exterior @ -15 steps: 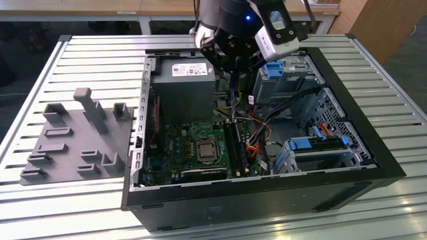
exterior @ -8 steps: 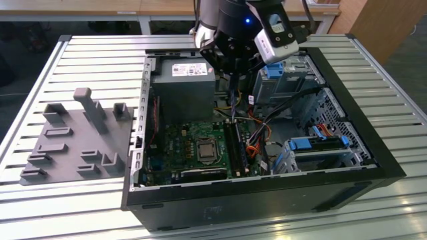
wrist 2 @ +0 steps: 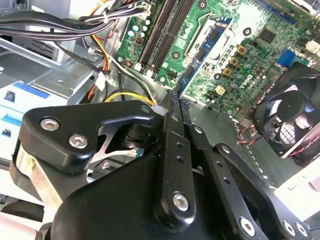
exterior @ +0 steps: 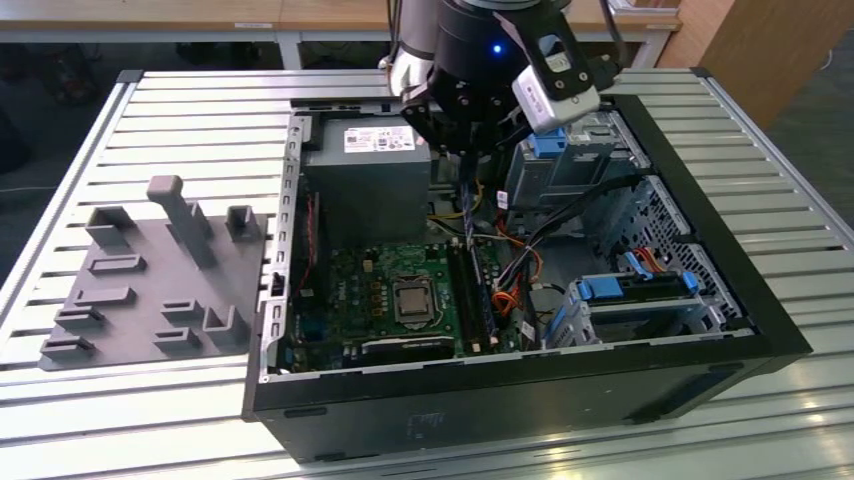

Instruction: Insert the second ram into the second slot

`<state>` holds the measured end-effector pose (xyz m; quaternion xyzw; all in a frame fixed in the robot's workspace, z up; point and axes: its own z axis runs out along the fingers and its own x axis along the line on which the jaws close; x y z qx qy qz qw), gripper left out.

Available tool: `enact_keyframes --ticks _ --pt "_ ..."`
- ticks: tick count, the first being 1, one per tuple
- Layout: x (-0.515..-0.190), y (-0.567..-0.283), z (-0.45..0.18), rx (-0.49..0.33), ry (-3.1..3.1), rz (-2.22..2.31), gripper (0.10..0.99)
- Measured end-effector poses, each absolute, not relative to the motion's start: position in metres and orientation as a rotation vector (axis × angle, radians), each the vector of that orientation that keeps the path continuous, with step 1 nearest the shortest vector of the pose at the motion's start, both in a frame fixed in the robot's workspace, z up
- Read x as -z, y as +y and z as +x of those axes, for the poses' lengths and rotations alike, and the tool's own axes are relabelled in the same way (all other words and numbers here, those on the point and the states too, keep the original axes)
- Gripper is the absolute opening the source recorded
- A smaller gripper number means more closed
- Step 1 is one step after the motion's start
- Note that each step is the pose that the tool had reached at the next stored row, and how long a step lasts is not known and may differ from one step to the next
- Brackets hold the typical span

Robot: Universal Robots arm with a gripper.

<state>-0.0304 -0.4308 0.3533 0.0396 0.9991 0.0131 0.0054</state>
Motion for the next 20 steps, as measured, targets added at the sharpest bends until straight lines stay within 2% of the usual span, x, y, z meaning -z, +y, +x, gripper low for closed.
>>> enact_keyframes --ticks 20 --pt "-0.343 -0.435 -0.03 -0.041 3.129 0.106 0.122"
